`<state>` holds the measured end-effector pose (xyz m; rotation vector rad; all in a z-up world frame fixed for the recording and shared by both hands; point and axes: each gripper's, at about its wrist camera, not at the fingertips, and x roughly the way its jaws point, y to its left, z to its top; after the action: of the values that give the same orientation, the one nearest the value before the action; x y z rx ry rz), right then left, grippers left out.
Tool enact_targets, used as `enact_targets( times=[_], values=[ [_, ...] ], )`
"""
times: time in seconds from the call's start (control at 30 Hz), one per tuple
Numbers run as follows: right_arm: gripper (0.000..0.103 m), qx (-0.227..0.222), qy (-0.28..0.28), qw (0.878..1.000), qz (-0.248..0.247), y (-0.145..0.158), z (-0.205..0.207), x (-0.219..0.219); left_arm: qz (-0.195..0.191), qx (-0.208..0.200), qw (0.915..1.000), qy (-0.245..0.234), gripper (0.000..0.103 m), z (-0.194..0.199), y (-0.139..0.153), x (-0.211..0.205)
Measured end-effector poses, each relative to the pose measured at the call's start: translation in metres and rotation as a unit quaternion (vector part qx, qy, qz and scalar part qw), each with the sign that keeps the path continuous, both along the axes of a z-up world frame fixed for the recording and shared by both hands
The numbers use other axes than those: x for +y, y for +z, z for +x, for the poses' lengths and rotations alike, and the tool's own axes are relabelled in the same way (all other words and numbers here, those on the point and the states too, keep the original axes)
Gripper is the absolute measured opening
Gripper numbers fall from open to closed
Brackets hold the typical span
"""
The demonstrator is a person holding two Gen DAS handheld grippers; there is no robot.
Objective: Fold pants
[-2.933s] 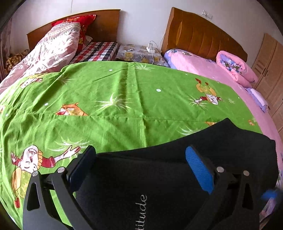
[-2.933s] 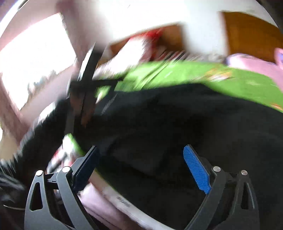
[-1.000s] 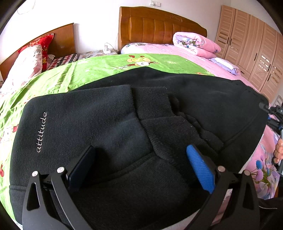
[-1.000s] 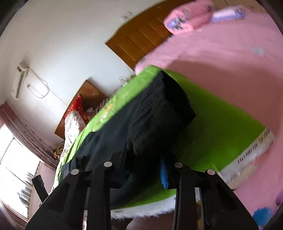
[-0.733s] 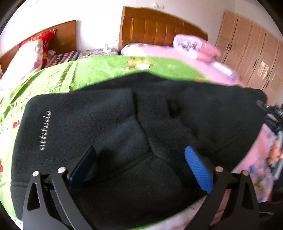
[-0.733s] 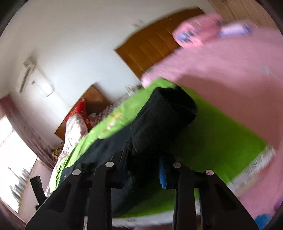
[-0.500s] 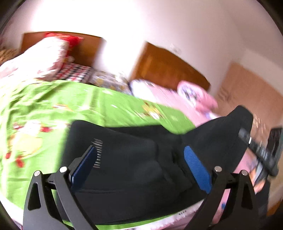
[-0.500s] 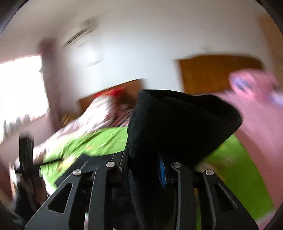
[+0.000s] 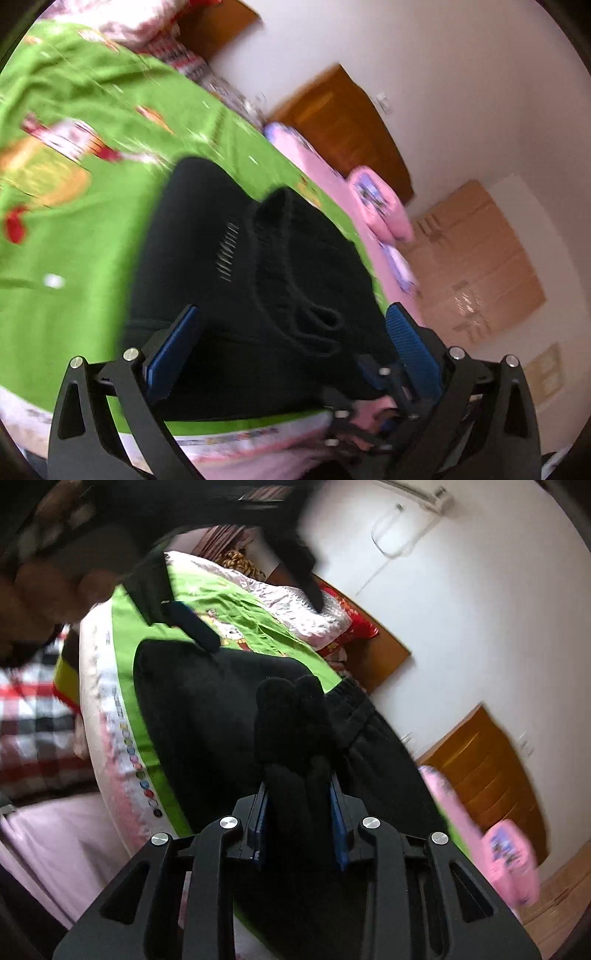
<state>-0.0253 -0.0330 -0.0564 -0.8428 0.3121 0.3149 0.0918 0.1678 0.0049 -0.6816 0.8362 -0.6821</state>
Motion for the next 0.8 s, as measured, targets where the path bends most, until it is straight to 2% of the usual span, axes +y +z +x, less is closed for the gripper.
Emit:
enact_targets(
  times=[0.07,0.13,0.2,0.33,0.4,0.43,0.47,0.5,0.53,0.57,0.6,0.63,0.67,0.73,0.77,0.8],
  values=[
    [0.030,-0.012,0.002,1.000,-0.002,0.000,-0.005,0.001,0.012,0.012,0.9994,-0.031,0.101,0.006,0.003,-0.017],
    [0.029,-0.020,0.002,1.000,0.016,0.006,-0.009,-0.005,0.067,0.042,0.9951,-0.059,0.101,0.016,0.005,-0.044],
    [0.029,-0.034,0.000,0.999,0.032,0.012,-0.013,-0.009,0.084,0.057,0.9926,-0.066,0.101,0.024,0.006,-0.057],
    [0.028,-0.047,-0.001,0.998,0.052,0.024,-0.019,-0.018,0.045,0.069,0.9908,-0.108,0.101,0.042,0.015,-0.083],
    [0.028,-0.050,-0.001,0.997,0.054,0.026,-0.019,-0.018,0.051,0.057,0.9889,-0.127,0.100,0.047,0.024,-0.100],
    [0.028,-0.046,0.000,0.997,0.056,0.027,-0.020,-0.020,0.067,0.056,0.9885,-0.124,0.099,0.050,0.026,-0.108],
    [0.029,-0.038,0.002,0.998,0.055,0.027,-0.018,-0.019,0.082,0.057,0.9881,-0.118,0.091,0.053,0.025,-0.113],
    [0.029,-0.029,0.004,0.998,0.056,0.026,-0.017,-0.021,0.112,0.062,0.9862,-0.105,0.075,0.059,0.019,-0.120],
    [0.037,-0.017,0.015,0.998,0.062,0.026,-0.019,-0.023,0.126,0.069,0.9847,-0.099,0.053,0.064,0.012,-0.122],
    [0.055,-0.001,0.029,0.997,0.069,0.027,-0.021,-0.026,0.138,0.081,0.9826,-0.094,0.050,0.068,0.003,-0.122],
    [0.064,0.007,0.039,0.996,0.076,0.029,-0.025,-0.030,0.135,0.098,0.9816,-0.093,0.050,0.074,-0.012,-0.119],
    [0.072,0.009,0.042,0.995,0.089,0.033,-0.029,-0.038,0.101,0.100,0.9855,-0.093,0.051,0.075,-0.022,-0.112],
    [0.072,0.020,0.039,0.993,0.110,0.038,-0.031,-0.050,0.069,0.091,0.9891,-0.092,0.051,0.072,-0.027,-0.102],
    [0.074,0.041,0.018,0.984,0.173,0.049,-0.027,-0.091,0.044,0.083,0.9906,-0.100,0.050,0.071,-0.031,-0.093],
    [0.078,0.052,0.002,0.976,0.213,0.054,-0.028,-0.112,0.039,0.080,0.9909,-0.101,0.050,0.070,-0.031,-0.092],
    [0.081,0.067,-0.020,0.960,0.270,0.059,-0.030,-0.145,0.043,0.079,0.9908,-0.101,0.050,0.070,-0.031,-0.095]
  ],
)
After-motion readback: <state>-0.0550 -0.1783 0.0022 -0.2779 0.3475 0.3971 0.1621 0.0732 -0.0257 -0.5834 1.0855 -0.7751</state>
